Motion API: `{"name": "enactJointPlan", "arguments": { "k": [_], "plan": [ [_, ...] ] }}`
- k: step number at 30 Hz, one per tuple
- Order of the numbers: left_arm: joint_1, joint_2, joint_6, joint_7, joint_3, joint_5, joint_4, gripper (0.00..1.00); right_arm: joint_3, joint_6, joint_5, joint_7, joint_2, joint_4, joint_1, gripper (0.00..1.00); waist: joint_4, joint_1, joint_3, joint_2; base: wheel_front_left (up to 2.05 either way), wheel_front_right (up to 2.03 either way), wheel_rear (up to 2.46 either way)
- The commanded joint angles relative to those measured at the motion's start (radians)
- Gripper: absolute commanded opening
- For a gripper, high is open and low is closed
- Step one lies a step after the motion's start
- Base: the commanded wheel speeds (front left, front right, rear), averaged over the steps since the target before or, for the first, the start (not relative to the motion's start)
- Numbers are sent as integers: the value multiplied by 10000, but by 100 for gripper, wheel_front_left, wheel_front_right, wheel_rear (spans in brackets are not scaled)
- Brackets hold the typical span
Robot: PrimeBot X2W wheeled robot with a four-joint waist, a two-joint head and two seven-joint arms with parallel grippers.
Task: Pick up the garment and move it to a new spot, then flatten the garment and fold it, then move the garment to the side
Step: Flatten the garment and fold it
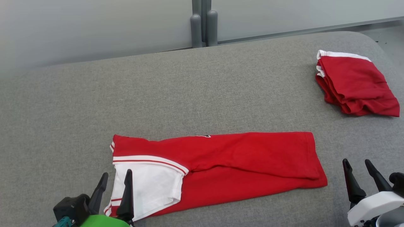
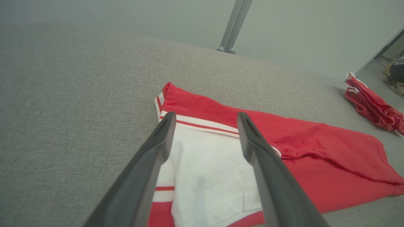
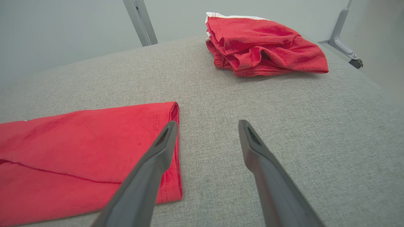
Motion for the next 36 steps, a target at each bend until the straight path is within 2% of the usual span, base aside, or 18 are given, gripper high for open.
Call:
{"name": "enactJointPlan", "arguments": {
  "k": [1, 8, 13, 19, 36],
  "plan": [
    [-245, -58, 59, -82, -11, 147, -11, 100, -94, -4, -111, 112, 47, -119, 74, 100, -4, 1, -106, 54, 0, 0, 0],
    [-663, -280, 63, -313, -117, 282, 139, 100, -183, -4, -369, 843, 265, -582, -108, 100, 192, 1, -470, 54, 0, 0, 0],
    [-902, -471, 81, -485, -155, 317, 336, 100, -156, -2, -470, 1497, 424, -317, -346, 100, 422, 1, -704, 54, 0, 0, 0],
    [-1044, -593, 78, -588, -195, 314, 420, 100, -268, -2, -439, 2199, 615, 705, -906, 100, 830, 1, -736, 54, 0, 0, 0],
    [-756, -371, 339, -832, 130, 231, 194, 100, -5, -2, 82, 3142, 381, 3413, -1774, 100, 1749, 1, -850, 54, 0, 0, 0]
  ]
}}
